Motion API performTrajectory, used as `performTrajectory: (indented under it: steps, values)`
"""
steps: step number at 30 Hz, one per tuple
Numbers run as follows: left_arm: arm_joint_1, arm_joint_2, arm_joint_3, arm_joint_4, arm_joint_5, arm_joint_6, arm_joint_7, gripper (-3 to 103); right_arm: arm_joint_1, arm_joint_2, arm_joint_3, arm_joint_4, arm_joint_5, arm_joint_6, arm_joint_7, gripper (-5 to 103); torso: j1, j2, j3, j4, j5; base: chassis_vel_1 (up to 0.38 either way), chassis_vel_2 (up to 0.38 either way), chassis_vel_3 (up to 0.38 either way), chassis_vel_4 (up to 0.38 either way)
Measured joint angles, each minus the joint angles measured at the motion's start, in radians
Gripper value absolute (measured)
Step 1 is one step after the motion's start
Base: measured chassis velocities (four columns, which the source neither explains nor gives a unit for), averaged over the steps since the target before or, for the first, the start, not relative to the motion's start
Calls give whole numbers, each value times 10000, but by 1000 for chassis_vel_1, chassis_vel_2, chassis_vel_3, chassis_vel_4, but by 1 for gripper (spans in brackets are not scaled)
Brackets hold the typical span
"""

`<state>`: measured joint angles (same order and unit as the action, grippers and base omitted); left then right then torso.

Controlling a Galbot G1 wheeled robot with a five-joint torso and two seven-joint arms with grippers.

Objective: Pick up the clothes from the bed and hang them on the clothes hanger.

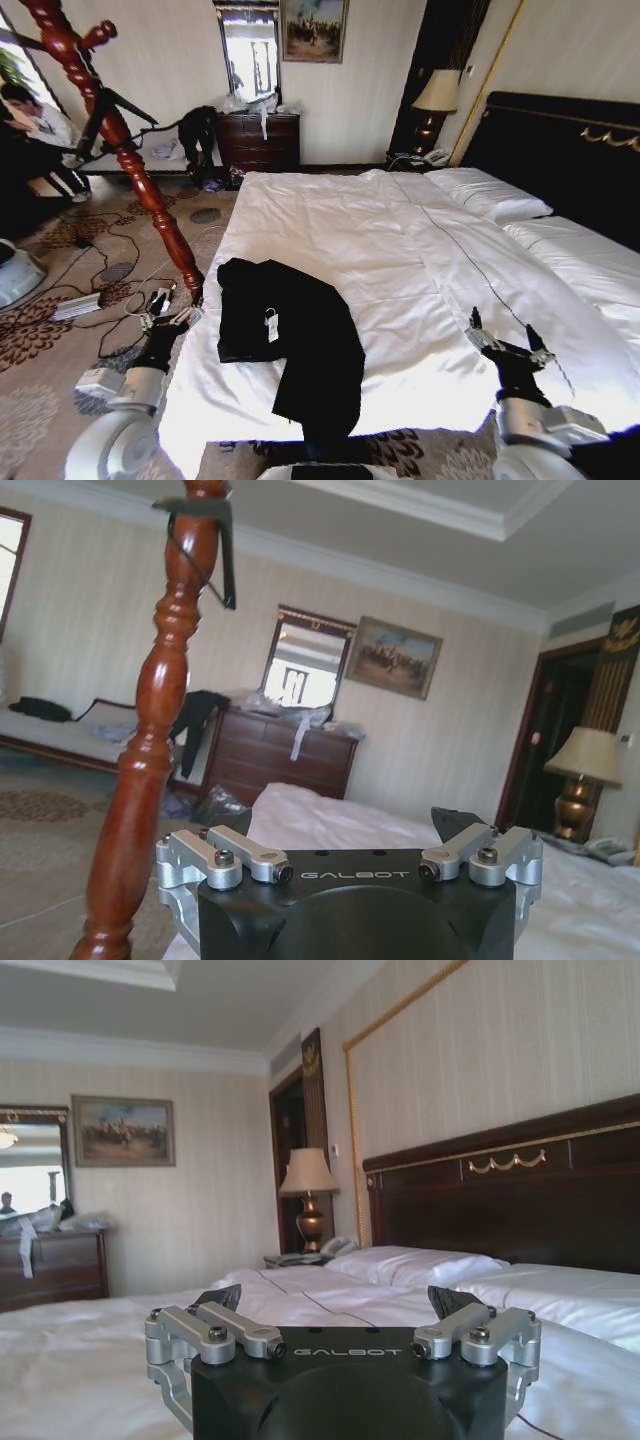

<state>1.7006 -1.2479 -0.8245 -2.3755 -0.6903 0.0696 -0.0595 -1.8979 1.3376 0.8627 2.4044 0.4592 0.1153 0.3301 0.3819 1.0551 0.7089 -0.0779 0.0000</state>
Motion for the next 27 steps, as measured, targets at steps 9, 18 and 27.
performTrajectory:
  steps: [9,18,27]
  values:
    - [133,11,-101,-296,29,92,97,100,-24,-74,127,572,324,518,-757,100,-1,1,-1,1,-4,0,0,0,0]
    - [412,-136,-138,-132,368,-94,51,100,-42,-7,150,128,-80,385,-283,100,0,1,-1,0,-1,0,0,0,0]
    - [780,-223,-302,-538,388,-171,48,100,-99,-47,44,252,-13,351,-259,100,-1,1,-1,0,0,0,0,0,0]
